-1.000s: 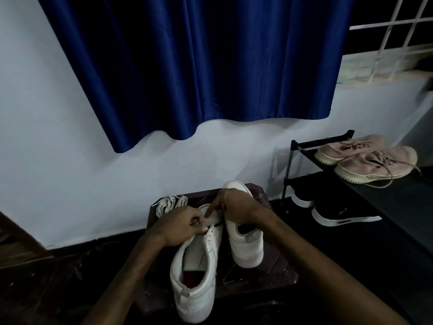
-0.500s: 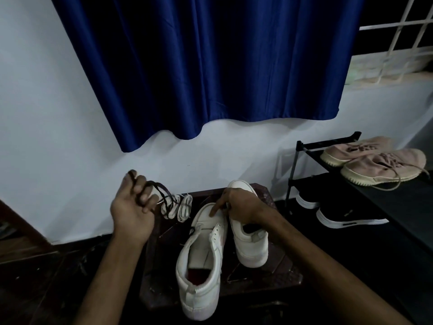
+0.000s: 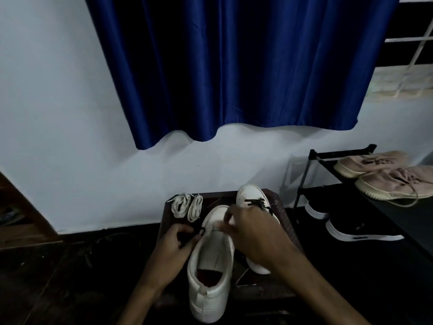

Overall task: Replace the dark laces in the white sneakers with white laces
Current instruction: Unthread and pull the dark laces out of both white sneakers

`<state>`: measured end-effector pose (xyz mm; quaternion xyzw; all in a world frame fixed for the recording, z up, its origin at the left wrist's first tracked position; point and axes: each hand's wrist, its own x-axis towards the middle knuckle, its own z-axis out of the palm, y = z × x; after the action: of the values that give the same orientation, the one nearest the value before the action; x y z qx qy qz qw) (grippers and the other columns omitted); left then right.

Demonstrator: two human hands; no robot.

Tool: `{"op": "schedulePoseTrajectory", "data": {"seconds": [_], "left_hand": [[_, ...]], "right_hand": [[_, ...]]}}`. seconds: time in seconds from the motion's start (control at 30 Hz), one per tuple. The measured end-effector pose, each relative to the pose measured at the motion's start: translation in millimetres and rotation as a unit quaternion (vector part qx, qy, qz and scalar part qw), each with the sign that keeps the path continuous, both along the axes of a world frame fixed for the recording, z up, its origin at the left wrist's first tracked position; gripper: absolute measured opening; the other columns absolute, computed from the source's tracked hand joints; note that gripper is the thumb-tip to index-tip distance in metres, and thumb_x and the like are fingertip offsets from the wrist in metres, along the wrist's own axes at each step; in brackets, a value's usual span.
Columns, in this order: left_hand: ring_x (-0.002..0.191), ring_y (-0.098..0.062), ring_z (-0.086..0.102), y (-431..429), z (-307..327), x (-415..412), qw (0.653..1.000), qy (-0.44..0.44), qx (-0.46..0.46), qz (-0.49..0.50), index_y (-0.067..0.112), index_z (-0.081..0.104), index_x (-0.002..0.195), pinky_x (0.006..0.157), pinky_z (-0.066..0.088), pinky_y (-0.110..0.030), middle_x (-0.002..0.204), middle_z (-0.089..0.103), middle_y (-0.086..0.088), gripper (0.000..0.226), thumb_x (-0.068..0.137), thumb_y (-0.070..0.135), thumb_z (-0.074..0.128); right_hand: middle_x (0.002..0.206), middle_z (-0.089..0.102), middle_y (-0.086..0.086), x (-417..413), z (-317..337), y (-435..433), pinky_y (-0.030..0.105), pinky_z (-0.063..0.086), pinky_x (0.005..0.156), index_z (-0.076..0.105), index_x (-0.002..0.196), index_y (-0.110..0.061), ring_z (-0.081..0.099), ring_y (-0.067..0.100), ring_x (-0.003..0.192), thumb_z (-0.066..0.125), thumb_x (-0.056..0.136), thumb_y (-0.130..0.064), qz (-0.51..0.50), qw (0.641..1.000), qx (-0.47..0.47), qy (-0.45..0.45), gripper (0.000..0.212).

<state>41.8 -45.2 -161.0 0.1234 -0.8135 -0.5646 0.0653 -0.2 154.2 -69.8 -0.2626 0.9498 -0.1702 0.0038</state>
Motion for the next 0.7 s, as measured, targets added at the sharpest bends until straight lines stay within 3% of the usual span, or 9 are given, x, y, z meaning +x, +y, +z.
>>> {"op": "schedulePoseTrajectory", "data": {"seconds": [0.1,0.2,0.3,0.43,0.5,0.57,0.63,0.7], "left_hand": [[0.095,-0.008,0.069,4.2,-16.4,12.5,0.998,-0.016,0.054,-0.009,0.022,0.07,0.1,0.089,0.053,-0.034,0.096,0.075,0.007,0.039,0.075,0.051,0.066],[0.093,-0.009,0.07,14.8,-23.0,10.4,0.996,-0.015,0.084,0.023,0.021,0.072,0.096,0.083,0.052,-0.029,0.092,0.076,0.008,0.012,0.095,0.025,0.06],[0.094,-0.004,0.069,25.1,-22.0,-0.4,0.997,-0.01,0.067,0.024,0.022,0.071,0.101,0.086,0.052,-0.029,0.096,0.075,0.009,0.015,0.097,0.022,0.056],[0.101,-0.004,0.067,23.5,-16.9,-16.0,0.998,0.012,0.062,-0.013,0.021,0.071,0.108,0.092,0.051,-0.028,0.103,0.074,0.009,0.02,0.097,0.015,0.056],[0.082,-0.006,0.067,16.2,-13.0,-13.7,0.997,0.019,0.072,-0.009,0.019,0.072,0.103,0.075,0.05,-0.02,0.088,0.075,0.005,0.019,0.098,0.013,0.054],[0.051,-0.003,0.049,5.3,-8.8,-6.2,0.996,0.036,0.076,0.013,0.013,0.068,0.093,0.051,0.037,-0.013,0.06,0.06,0.0,0.02,0.1,0.015,0.05],[0.043,-0.003,0.035,-7.4,-3.9,0.6,0.994,0.058,0.087,0.038,0.009,0.063,0.088,0.042,0.027,-0.012,0.054,0.05,-0.001,0.021,0.101,0.016,0.047],[0.046,-0.006,0.037,-17.8,2.0,3.1,0.991,0.075,0.105,0.041,0.009,0.06,0.088,0.04,0.026,-0.014,0.059,0.053,-0.001,0.021,0.101,0.014,0.046]], "right_hand": [[0.118,0.061,0.012,49.1,-0.7,-4.7,0.039,0.046,0.085,0.039,0.134,-0.016,0.058,0.034,0.111,0.04,0.093,-0.062,-0.007,0.991,0.058,-0.118,0.061],[0.122,0.06,0.016,55.2,-15.3,-18.2,0.039,0.047,0.085,0.021,0.146,-0.004,0.058,0.034,0.112,0.04,0.099,-0.028,-0.029,0.992,0.081,-0.089,0.056],[0.119,0.063,0.015,31.2,-22.6,-25.7,0.038,0.048,0.081,0.024,0.145,0.002,0.062,0.031,0.109,0.036,0.093,-0.002,-0.068,0.989,0.129,-0.033,0.053],[0.119,0.064,0.012,8.3,-22.8,-28.3,0.031,0.05,0.08,0.038,0.134,0.002,0.064,0.026,0.109,0.036,0.095,0.002,-0.089,0.985,0.15,0.01,0.04],[0.118,0.064,0.012,4.5,-23.8,-28.4,0.03,0.05,0.08,0.04,0.133,0.001,0.064,0.025,0.108,0.037,0.096,0.001,-0.078,0.983,0.162,0.034,0.037],[0.116,0.065,0.011,0.7,-26.2,-27.0,0.03,0.05,0.079,0.039,0.135,0.0,0.065,0.024,0.106,0.036,0.095,0.001,-0.076,0.982,0.164,0.055,0.04],[0.114,0.066,0.01,-1.6,-28.8,-27.0,0.03,0.05,0.077,0.039,0.137,-0.002,0.066,0.024,0.104,0.036,0.094,0.0,-0.081,0.981,0.164,0.058,0.043],[0.113,0.067,0.009,-1.1,-26.8,-26.1,0.031,0.05,0.074,0.041,0.135,-0.005,0.066,0.025,0.103,0.038,0.094,-0.003,-0.094,0.982,0.153,0.052,0.041]]}}
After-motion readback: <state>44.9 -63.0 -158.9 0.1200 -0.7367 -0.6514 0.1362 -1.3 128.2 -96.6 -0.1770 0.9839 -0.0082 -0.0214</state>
